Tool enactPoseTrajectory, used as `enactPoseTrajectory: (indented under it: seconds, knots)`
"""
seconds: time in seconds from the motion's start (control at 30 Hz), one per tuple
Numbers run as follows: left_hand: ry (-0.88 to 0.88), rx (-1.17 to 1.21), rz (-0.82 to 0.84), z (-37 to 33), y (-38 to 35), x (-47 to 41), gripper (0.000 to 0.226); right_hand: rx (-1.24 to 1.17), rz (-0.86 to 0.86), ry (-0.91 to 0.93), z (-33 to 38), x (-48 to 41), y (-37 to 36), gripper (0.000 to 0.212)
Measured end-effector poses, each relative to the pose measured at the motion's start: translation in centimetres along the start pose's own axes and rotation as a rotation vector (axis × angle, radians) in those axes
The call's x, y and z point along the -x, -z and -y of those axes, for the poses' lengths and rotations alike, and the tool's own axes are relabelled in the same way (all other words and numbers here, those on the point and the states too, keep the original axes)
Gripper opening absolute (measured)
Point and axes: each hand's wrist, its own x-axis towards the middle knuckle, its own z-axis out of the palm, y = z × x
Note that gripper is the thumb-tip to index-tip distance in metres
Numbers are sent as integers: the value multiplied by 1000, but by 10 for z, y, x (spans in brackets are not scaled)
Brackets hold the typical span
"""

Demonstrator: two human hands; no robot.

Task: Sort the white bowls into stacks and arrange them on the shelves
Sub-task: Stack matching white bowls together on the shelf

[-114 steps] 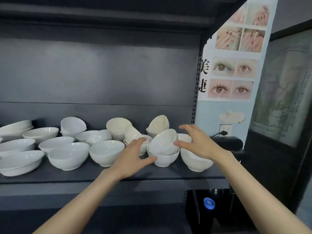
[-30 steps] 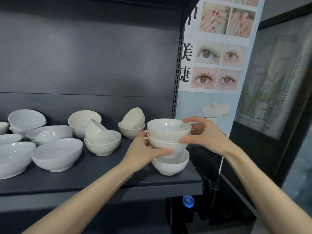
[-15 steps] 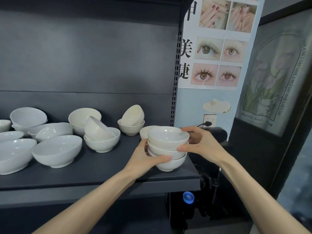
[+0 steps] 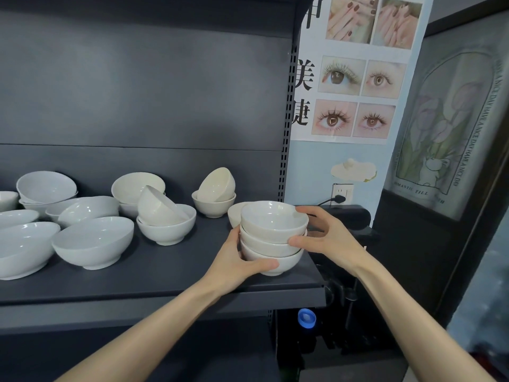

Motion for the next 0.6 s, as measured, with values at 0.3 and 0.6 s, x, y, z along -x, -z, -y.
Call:
enactPoseTrajectory:
  seconds: [0.3,0.6]
  knots:
    - [-3,-25,-56,3,25,6,92,-39,17,-5,7,-9,-22,67]
    - [3,-69,-149,6,88,18,82,-121,76,56,21,-35,-87,62]
